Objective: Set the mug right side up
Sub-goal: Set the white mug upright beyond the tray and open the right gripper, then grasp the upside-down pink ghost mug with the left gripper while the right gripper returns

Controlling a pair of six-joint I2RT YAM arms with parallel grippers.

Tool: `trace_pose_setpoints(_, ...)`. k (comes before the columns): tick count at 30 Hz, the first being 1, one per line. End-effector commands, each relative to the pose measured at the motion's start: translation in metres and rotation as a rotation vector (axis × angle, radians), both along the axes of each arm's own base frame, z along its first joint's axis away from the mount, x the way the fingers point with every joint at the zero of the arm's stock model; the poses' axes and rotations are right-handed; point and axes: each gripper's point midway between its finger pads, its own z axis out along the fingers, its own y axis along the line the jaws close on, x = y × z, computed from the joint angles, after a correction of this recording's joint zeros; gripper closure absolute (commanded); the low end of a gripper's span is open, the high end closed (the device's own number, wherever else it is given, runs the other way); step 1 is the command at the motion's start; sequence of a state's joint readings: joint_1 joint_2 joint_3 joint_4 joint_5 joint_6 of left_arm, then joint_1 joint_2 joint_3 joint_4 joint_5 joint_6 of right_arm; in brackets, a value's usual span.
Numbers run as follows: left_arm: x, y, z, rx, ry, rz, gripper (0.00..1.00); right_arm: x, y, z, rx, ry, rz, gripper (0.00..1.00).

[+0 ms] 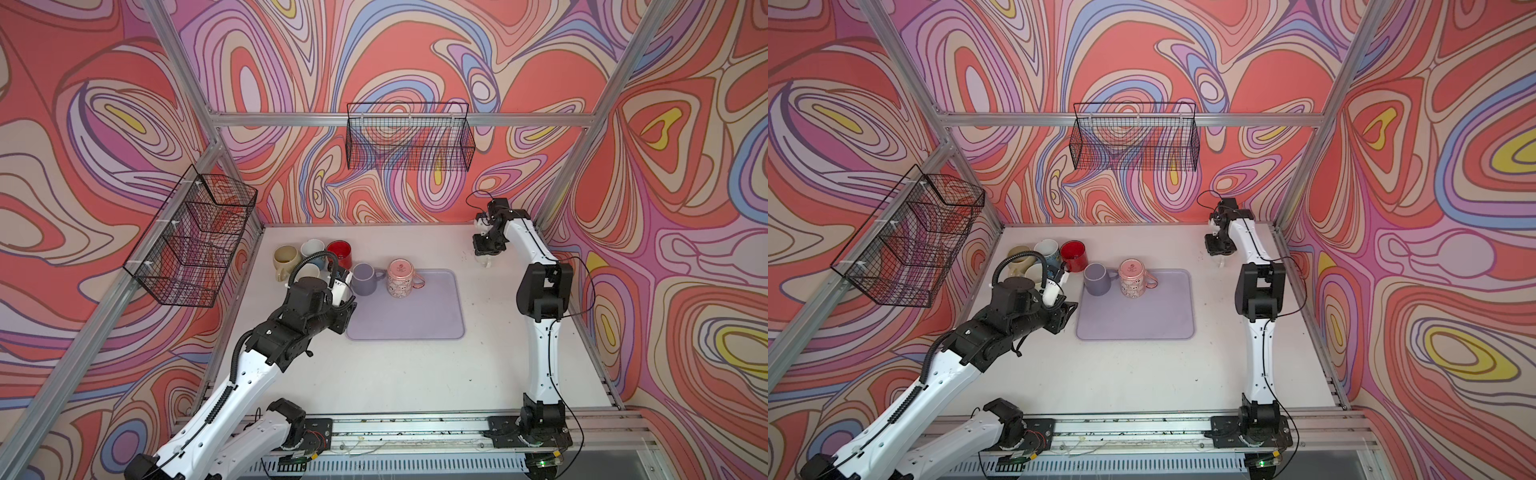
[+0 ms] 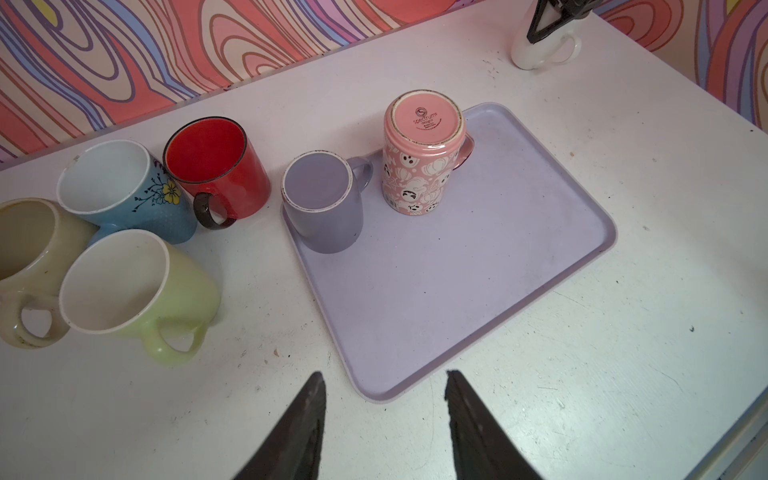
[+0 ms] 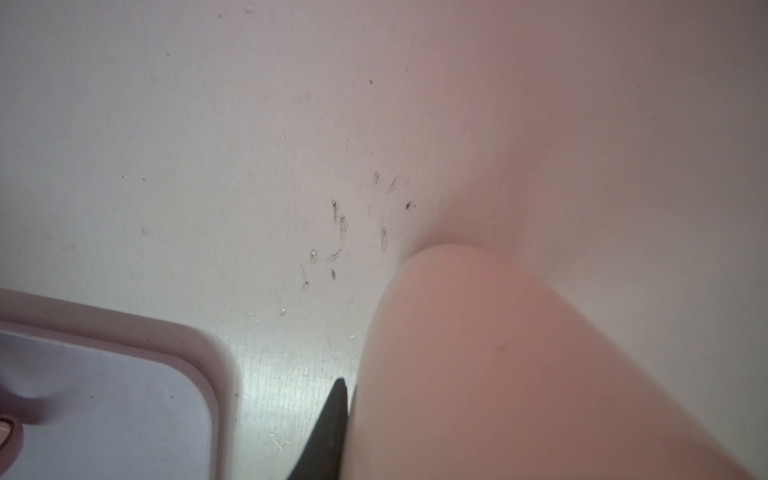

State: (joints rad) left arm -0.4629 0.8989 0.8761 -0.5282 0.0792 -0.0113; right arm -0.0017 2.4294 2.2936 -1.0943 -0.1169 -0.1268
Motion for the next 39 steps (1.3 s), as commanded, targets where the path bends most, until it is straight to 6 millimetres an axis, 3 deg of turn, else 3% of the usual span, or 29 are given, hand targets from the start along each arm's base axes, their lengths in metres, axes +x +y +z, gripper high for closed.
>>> trace_pose_setpoints(1,0.0,0.0,0.0,-0.003,-0.003,-0.005,0.5,0.008,-0.001,0.004,0.012,-0.028,0.008,0.75)
trace_pose_setpoints(6,0.0,0.001,0.001,-0.002,-0.008,-0.001,0.5,0.01,-0.001,0.008,0.015,-0.048,0.0,0.74)
trace_pose_setpoints(19,0.0,-0.001,0.002,-0.013,-0.006,-0.002,0.5,0.015,0.006,0.044,0.057,-0.129,0.008,0.72)
trace_pose_setpoints(30,0.006,-0.005,0.003,-0.054,0.002,0.017,0.5,0.007,0.004,0.103,0.042,-0.254,0.006,0.72)
trace_pose_setpoints(34,0.016,-0.011,-0.001,-0.101,0.023,0.052,0.51,-0.007,0.028,0.128,0.103,-0.336,0.042,0.74)
trace_pose_setpoints(39,0.04,-0.029,-0.019,-0.165,0.039,0.134,0.54,-0.039,0.089,0.11,0.107,-0.362,0.162,0.75)
